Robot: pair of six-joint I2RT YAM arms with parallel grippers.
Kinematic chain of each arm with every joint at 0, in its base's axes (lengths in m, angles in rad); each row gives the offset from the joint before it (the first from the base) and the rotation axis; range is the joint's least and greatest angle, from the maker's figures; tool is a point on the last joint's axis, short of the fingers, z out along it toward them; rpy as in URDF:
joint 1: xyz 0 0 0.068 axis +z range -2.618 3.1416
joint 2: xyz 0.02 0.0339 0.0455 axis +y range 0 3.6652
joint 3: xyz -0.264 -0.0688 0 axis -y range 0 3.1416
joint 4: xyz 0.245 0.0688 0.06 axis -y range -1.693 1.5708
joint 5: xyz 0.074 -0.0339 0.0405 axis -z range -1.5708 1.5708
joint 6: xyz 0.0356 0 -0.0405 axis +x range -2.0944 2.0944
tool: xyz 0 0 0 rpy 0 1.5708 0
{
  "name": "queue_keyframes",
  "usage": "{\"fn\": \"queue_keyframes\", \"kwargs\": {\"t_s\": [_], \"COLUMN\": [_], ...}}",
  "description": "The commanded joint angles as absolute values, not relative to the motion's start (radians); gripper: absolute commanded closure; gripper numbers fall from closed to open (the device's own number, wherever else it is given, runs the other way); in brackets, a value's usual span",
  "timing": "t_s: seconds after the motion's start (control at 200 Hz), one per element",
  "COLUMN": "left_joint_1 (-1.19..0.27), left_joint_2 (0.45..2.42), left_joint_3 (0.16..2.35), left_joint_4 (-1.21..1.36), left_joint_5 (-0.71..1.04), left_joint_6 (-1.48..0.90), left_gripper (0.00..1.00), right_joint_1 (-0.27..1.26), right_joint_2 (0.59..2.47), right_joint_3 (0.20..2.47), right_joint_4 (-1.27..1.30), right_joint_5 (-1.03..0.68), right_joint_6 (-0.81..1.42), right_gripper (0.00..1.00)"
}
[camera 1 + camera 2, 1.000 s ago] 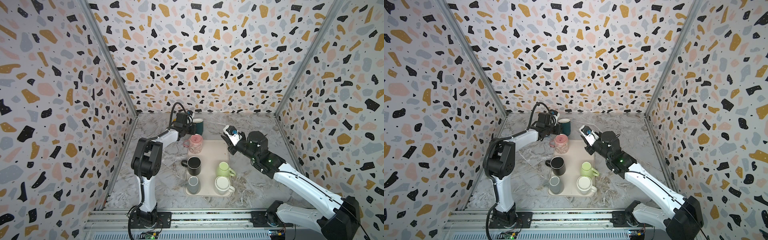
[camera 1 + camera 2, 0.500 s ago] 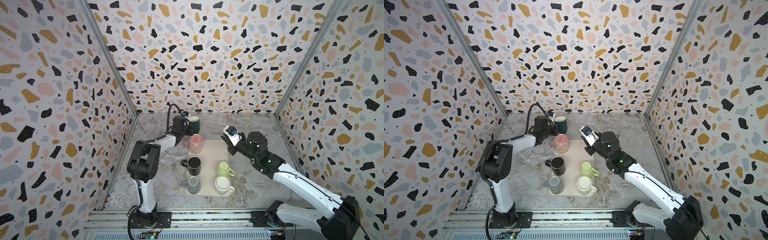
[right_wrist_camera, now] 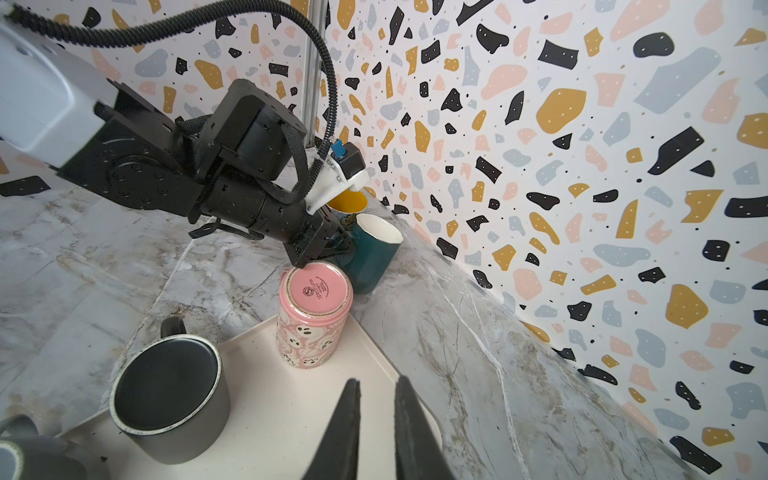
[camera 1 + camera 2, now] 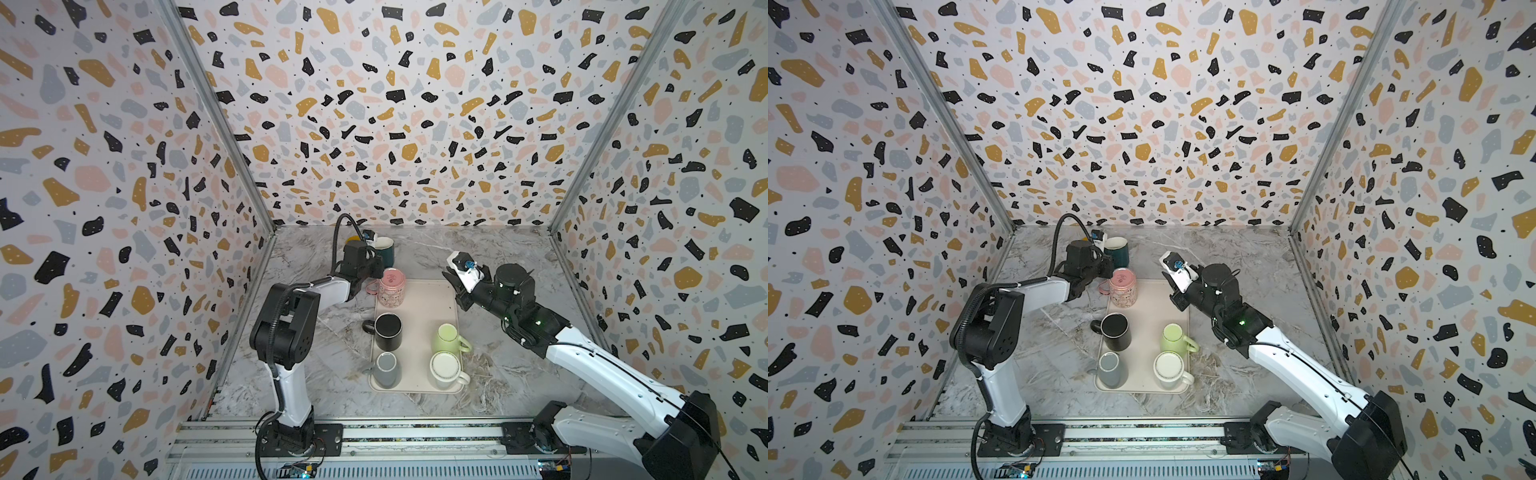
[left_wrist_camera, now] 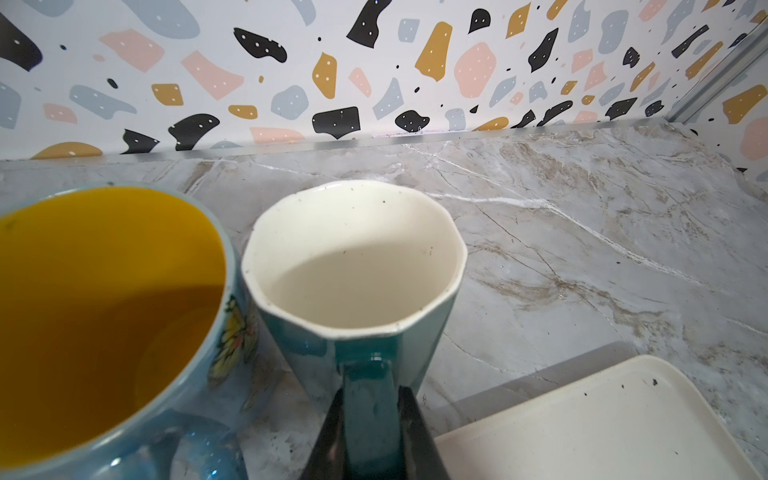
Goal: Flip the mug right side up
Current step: 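Lower the green mug upright beside the light-blue mug with the left gripper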
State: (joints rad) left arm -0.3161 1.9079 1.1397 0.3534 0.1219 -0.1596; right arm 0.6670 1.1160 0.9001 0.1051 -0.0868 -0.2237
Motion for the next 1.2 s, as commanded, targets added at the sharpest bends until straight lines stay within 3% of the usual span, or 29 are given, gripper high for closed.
{"fn": "queue_keyframes", "kwargs": {"t_s": [0.0, 0.776, 1.196], "left_joint_1": [-0.315, -0.315, -0.307], "left_joint_2": [1.875, 1.957, 1.893], "left_joint_3": [1.148, 1.186, 1.180], "left_joint_4": [0.532, 0.522, 0.514], "left_joint_5": [0.130, 0.138, 0.143], "left_joint_6": [-0.129, -0.098, -0.096], "left_gripper": [1.00, 1.00, 1.00], "right_joint_1": [0.663, 0.662, 0.662], "right_joint_2": [1.104, 1.116, 1.128], "right_joint_3": [0.897, 0.901, 0.902], "right_joint_4": [0.119, 0.112, 0.126], "right_joint_5": [-0.094, -0.086, -0.105], "right_joint_6": [-0.206, -0.205, -0.196], "right_gripper": [0.82, 0.82, 0.82]}}
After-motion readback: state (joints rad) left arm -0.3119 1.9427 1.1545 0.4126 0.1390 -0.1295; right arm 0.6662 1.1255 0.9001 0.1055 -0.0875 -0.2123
